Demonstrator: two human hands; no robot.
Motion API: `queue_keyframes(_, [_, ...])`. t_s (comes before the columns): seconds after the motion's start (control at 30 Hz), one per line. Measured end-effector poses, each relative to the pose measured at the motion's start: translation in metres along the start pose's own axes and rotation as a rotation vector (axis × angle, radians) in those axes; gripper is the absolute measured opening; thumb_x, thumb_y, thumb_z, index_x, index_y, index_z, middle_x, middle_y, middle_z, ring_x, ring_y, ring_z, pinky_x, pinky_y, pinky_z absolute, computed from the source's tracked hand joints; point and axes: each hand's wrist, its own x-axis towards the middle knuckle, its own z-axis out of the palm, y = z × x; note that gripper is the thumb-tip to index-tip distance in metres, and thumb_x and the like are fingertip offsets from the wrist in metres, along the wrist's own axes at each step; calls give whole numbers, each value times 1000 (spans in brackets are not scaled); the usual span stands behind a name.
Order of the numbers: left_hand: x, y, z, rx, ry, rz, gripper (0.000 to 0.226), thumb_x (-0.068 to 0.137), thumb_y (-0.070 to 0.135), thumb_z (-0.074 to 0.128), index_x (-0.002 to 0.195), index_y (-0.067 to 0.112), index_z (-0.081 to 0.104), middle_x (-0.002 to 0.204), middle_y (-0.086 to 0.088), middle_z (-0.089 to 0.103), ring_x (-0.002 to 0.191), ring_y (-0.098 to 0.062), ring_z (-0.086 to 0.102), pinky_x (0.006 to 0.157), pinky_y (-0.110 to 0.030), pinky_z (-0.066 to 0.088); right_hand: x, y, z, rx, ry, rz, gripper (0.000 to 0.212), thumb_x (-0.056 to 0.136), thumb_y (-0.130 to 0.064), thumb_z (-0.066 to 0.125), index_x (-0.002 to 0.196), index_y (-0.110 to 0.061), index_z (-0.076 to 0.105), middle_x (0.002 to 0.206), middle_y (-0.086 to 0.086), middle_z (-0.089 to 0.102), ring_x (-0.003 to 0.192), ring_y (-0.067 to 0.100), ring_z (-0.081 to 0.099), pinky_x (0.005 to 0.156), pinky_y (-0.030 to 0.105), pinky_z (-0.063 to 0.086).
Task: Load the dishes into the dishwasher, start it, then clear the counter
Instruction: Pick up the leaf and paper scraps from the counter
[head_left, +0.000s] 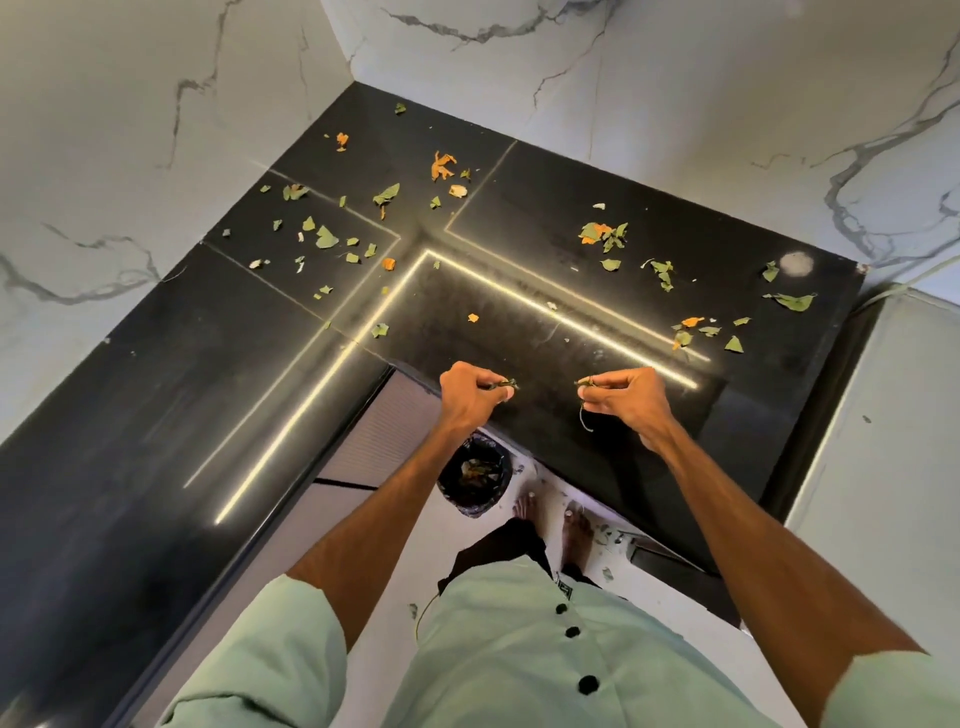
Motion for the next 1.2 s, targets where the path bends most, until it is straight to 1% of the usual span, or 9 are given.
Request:
queue_keyframes(0.43, [-57,-143,-4,-177,-110,-229,17,74,23,88,88,15,82,75,5,76,61,1,66,59,-19,53,-51,76,156,-534,-74,-273,7,77,-10,79,84,-9,81,69,4,75,54,3,60,54,25,50])
queue_keyframes(0.53, [-52,-188,28,-216,-161,-269,17,73,16,89,87,9,81,73,3,74,52,10,59,56,-15,50,-48,130,188,-537,-62,-156,6,80,-8,78,78,-2,79,70,12,73,48,4,56,51,28,45])
queue_keyframes(0.63, [-35,-231,67,-212,-139,-321,19,72,10,88,87,2,79,77,-5,73,51,6,56,48,-7,42,-21,186,207,-459,66,22,8,83,-4,77,76,-6,79,69,5,73,48,-11,54,46,6,38])
queue_keyframes(0.73, [-14,-272,108,-215,-156,-395,12,74,7,86,80,10,76,86,-2,69,73,-11,60,60,-11,51,21,243,220,-444,110,158,5,86,-6,74,85,-6,79,82,3,75,57,-4,57,44,1,36])
queue_keyframes(0.83, [16,-317,150,-153,-151,-361,24,76,3,83,73,15,63,81,-2,62,78,-18,59,88,-38,54,78,298,238,-436,157,158,15,77,-8,78,64,-3,72,66,6,73,64,10,65,48,19,46])
queue_keyframes(0.97, [71,-373,207,-82,-73,-220,15,65,28,64,53,23,58,62,-14,67,59,-19,56,56,-35,43,156,364,257,-470,163,172,18,80,-7,74,90,8,76,83,19,74,80,24,67,62,29,57])
queue_keyframes(1.03, [94,-399,228,-54,-49,-199,18,60,26,59,45,20,52,54,-13,64,50,-17,50,50,-33,37,184,390,267,-590,120,100,36,81,-39,66,86,-6,79,86,15,75,82,25,70,67,33,57])
queue_keyframes(1.13, [117,-438,259,-16,-87,-219,26,61,32,64,66,7,70,71,-16,69,68,-23,62,63,-39,50,215,426,282,-638,134,-42,42,75,-47,57,73,-12,80,74,9,75,71,26,70,60,27,39])
queue_keyframes(1.2, [127,-457,273,-12,-95,-250,38,66,29,76,91,0,71,94,-21,66,91,-30,62,83,-40,49,221,430,291,-620,146,-73,39,75,-40,59,73,-5,77,75,13,75,75,32,71,68,32,48])
